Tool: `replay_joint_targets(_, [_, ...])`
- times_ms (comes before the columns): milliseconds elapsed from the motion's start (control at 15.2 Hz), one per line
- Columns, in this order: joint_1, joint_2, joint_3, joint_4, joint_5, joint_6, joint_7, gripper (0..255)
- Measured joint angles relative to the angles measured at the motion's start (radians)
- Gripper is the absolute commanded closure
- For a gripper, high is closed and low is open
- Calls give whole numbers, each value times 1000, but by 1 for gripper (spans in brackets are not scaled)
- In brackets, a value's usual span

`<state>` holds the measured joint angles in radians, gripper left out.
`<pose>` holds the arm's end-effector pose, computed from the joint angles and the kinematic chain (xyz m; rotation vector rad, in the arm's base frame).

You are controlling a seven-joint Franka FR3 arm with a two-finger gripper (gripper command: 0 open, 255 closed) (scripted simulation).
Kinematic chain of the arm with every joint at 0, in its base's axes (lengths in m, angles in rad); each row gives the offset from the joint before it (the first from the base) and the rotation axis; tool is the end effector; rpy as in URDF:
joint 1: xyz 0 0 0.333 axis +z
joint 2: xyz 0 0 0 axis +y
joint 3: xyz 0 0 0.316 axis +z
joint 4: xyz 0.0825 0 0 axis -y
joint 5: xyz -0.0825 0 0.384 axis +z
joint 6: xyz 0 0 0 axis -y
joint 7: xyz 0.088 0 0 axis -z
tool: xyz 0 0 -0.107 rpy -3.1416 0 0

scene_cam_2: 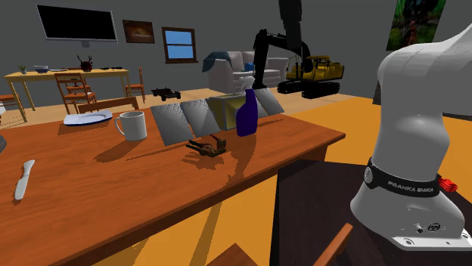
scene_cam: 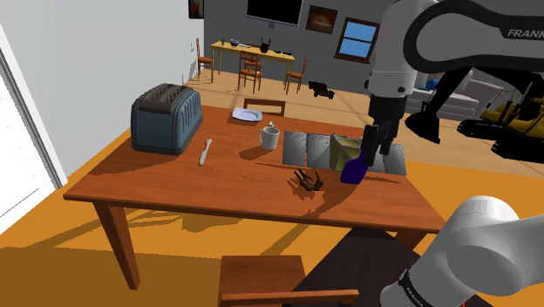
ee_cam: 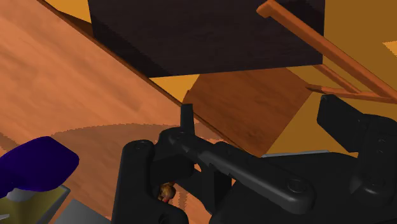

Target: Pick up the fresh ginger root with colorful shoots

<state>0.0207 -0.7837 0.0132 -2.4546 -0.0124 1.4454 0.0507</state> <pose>0.2874 0.0091 0.5348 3.0911 -0.0338 -0.3485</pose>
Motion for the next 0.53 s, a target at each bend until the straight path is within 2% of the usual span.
replay_joint_targets(198, [-5, 18, -4, -13, -8, 39, -1, 0])
replay_joint_targets(528, [-29, 132, -22, -59, -41, 234, -3, 0])
